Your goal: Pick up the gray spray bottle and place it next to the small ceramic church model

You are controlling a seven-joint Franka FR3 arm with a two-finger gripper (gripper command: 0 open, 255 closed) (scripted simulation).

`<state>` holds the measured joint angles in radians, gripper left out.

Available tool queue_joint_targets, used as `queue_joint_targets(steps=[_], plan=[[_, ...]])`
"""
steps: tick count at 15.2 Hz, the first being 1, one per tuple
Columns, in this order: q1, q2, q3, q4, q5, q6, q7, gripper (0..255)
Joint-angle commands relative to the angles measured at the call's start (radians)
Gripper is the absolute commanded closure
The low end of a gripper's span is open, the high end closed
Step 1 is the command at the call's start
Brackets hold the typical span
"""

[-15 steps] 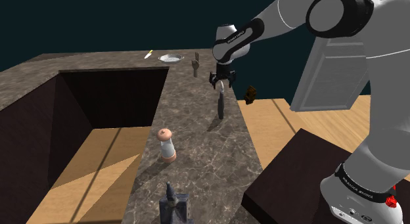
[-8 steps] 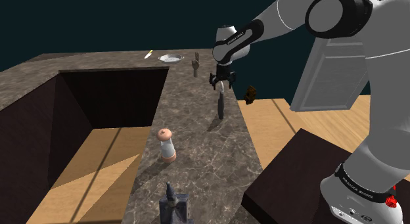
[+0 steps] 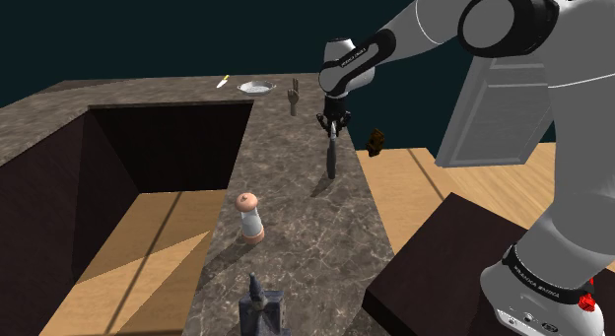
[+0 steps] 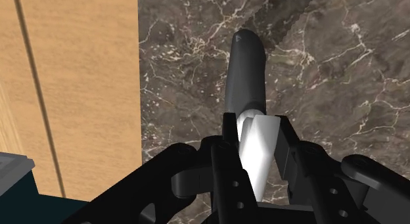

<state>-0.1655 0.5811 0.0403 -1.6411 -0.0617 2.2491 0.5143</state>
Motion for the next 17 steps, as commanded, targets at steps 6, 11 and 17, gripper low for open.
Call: queue_joint_targets(steps=[6,11,17], plan=[[-0.001,-0.029,0.001,0.011,0.002,-0.040,-0.002,255],[-0.001,-0.061,0.003,0.030,0.005,-0.091,-0.005,255],[-0.002,-0.094,0.004,0.061,0.008,-0.156,-0.008,255]])
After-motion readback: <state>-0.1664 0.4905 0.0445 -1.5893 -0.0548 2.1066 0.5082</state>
